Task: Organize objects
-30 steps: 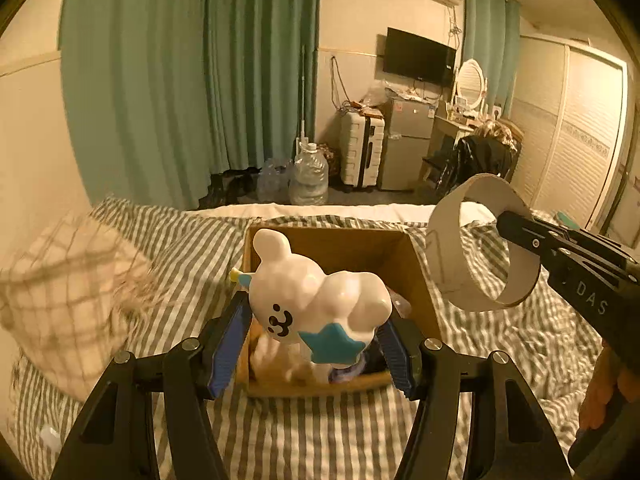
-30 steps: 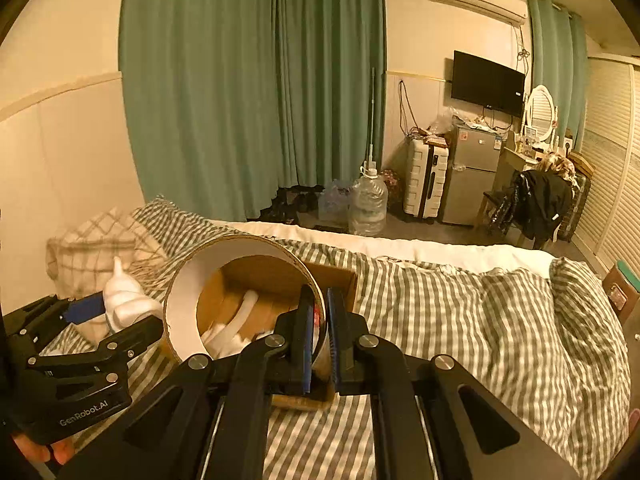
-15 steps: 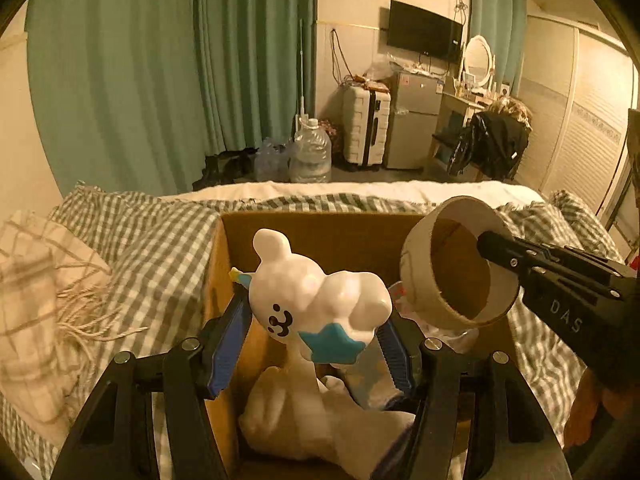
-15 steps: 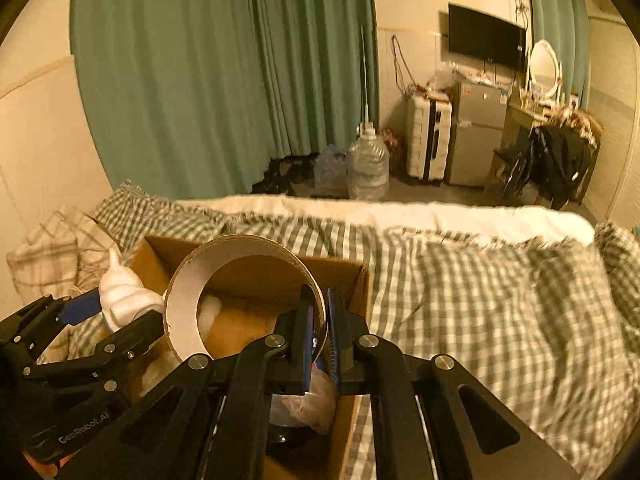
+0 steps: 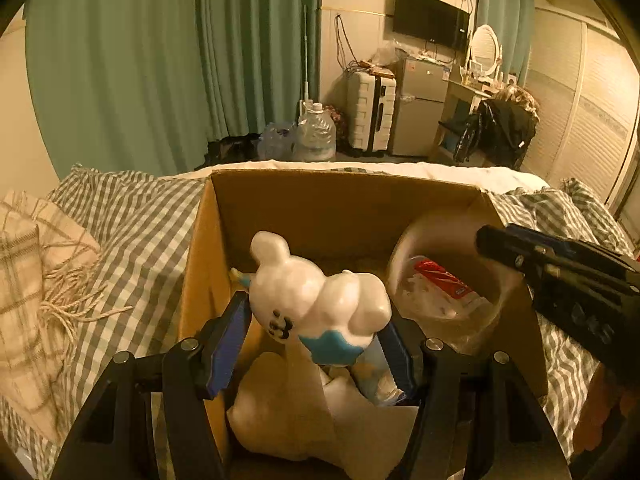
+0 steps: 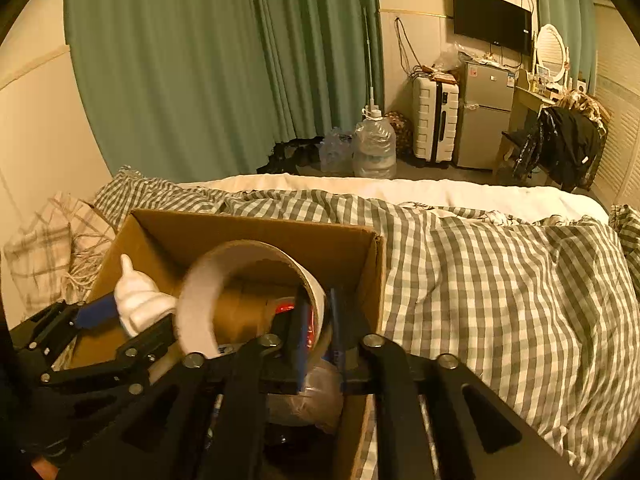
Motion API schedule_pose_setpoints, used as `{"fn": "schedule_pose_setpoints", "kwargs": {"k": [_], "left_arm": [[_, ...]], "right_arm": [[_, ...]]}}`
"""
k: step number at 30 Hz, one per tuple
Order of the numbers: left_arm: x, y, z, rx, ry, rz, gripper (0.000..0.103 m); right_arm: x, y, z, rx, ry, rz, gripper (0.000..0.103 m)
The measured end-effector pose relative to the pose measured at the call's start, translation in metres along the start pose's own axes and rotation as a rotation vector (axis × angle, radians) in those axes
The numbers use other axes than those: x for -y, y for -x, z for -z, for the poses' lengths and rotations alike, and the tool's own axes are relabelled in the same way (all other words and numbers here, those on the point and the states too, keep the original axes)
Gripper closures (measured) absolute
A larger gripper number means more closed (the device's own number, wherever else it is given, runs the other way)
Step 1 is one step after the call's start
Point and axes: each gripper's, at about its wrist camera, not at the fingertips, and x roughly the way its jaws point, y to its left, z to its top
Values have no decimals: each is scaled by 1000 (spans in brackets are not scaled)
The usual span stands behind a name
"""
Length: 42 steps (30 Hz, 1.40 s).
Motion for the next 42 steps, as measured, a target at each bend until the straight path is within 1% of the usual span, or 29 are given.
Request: {"fn": "schedule_pose_setpoints", "kwargs": {"k": [1, 2, 3, 4, 5, 6, 8, 12, 13, 15, 16, 18, 21, 22, 23, 27, 29, 33, 35, 37, 40, 42], "left_arm": [[0, 2, 0, 6, 1, -16, 31], [-1, 5, 0, 15, 6, -18, 29], [-2, 8, 0, 20, 14, -12, 28], [-2, 13, -1, 25, 21, -8, 24], [-2, 16, -2, 29, 22, -19, 17], [-2, 23, -3, 39, 23, -33, 16], [-2, 33, -5, 47, 28, -42, 10], [-1, 72, -14, 83, 47, -37, 9], [0, 85, -16, 100, 50, -37, 8], [2, 112, -21, 137, 51, -47, 1], [3, 127, -22, 166, 53, -53, 0], [3, 156, -24, 216, 61, -49, 0], [6, 194, -25, 250, 82, -48, 0], [8, 208, -24, 269, 81, -42, 0], [10, 220, -24, 287, 79, -43, 0], [23, 270, -11, 361, 63, -45, 0], [32, 286, -4, 384, 41, -50, 0], [49, 307, 16, 413, 1, -73, 0], [56, 310, 28, 428, -7, -84, 0], [62, 310, 42, 470, -3, -112, 0], [67, 302, 58, 469, -13, -113, 0], [68, 296, 66, 470, -5, -131, 0]], "right_arm": [[0, 2, 1, 3, 0, -13, 53], [-1, 7, 2, 26, -6, -25, 38], [-1, 12, 4, 52, -15, -34, 36], [0, 16, 4, 62, -23, -46, 36], [0, 19, 3, 60, -27, -62, 35], [-1, 22, 3, 59, -28, -72, 32], [-2, 34, 2, 77, -29, -68, 29], [-5, 66, 0, 123, -25, -49, 22], [-6, 77, -1, 137, -25, -42, 22], [-8, 106, -3, 172, -21, -33, 22], [-9, 120, -3, 191, -16, -24, 21], [-10, 148, -5, 232, -6, 0, 15], [-13, 198, -6, 306, 16, 33, 7], [-15, 215, -5, 331, 21, 51, 5], [-16, 232, -3, 353, 21, 78, 0], [-19, 285, 10, 433, 37, 140, 0], [-19, 307, 17, 466, 40, 159, 0], [-19, 333, 33, 491, 45, 167, 0], [-17, 339, 41, 497, 51, 164, 0], [-14, 338, 50, 476, 46, 172, 0], [-8, 335, 64, 449, 51, 168, 0], [-6, 328, 75, 433, 52, 180, 0]]}}
